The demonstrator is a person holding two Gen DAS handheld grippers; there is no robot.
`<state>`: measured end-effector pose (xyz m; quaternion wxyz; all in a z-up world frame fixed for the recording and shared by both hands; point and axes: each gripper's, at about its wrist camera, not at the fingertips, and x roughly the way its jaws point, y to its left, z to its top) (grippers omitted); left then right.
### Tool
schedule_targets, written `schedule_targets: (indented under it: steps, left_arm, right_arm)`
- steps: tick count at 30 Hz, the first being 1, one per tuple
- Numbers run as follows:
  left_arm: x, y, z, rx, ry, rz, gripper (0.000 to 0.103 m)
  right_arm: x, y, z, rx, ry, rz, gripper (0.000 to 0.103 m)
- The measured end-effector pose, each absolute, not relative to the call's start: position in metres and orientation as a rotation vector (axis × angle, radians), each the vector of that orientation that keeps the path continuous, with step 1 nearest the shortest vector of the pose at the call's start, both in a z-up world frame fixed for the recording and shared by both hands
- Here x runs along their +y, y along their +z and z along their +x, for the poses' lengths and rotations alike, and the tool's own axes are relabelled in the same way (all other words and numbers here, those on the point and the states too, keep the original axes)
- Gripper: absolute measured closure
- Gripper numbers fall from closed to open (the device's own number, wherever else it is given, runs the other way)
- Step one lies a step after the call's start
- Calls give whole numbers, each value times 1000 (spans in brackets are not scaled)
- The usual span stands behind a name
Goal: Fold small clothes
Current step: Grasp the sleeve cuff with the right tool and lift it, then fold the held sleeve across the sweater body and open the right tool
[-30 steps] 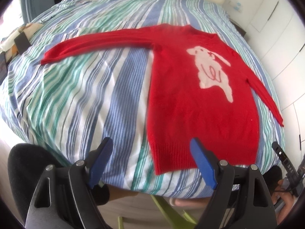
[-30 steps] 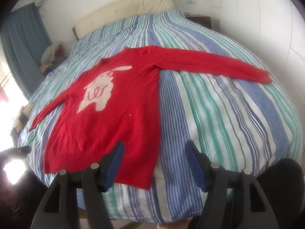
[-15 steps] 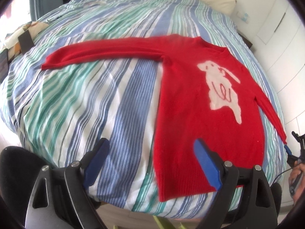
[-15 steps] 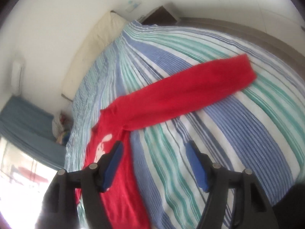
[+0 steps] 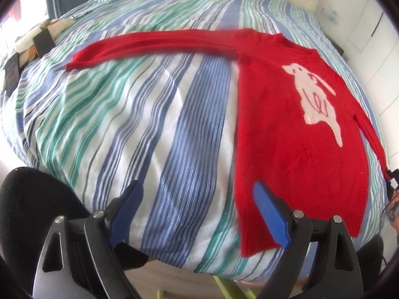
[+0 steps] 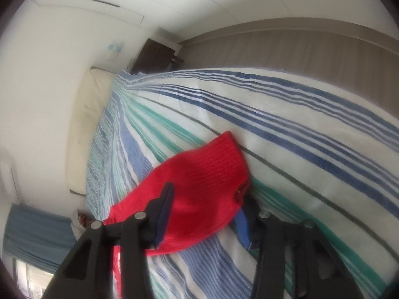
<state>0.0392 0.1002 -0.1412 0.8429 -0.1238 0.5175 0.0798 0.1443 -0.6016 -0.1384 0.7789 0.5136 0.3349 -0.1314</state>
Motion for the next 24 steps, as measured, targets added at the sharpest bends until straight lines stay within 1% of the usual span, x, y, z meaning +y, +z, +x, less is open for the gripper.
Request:
schedule_targets:
  steps: [1,2,5,8,11,13,16,19,20,21,22,23,24]
  left_arm:
    - [99,-144,39,1098,166,-262,12]
    - [98,-146,40,1101,163,-259,12]
    - [93,-147,38,1087,135,-230,12]
    - [87,-149,37,1079,100,-211,12]
    - [85,-152,39,1081,88,-206,12]
    - [86,-150,38,1065,86,-204,12]
    - [89,-149,36,1046,94,-198,12]
    - [95,-150,35,1043,112,-214,12]
    - [98,-151,34,1044,118,-222,12]
    - [100,-152,34,1046,124,-228,12]
    - [102,-152,33,1047,129,-235,12]
    - [104,-152,33,1047,133,-242,12]
    - [106,-152,32,1045,136,-248,12]
  right_arm:
    - [-600,-137,149,756,-292,1075,93]
    - [-598,-136,155,791,-286,1048,99]
    - [-585,-103,167,797,-293,928,99]
    - [-547,-39,189,743,-190,797,99]
    - [-478,32,229,715,-29,604,99]
    - [-420,66,255,706,94,507,99]
    - [-330,89,287,718,254,409,99]
    - [-249,81,310,750,354,323,98]
    - [-225,73,318,765,389,313,94]
    - [-205,59,327,801,442,333,88]
    - [-191,41,331,867,496,371,60]
    - [-181,25,335,922,524,417,38]
    - [-178,12,333,935,547,474,38]
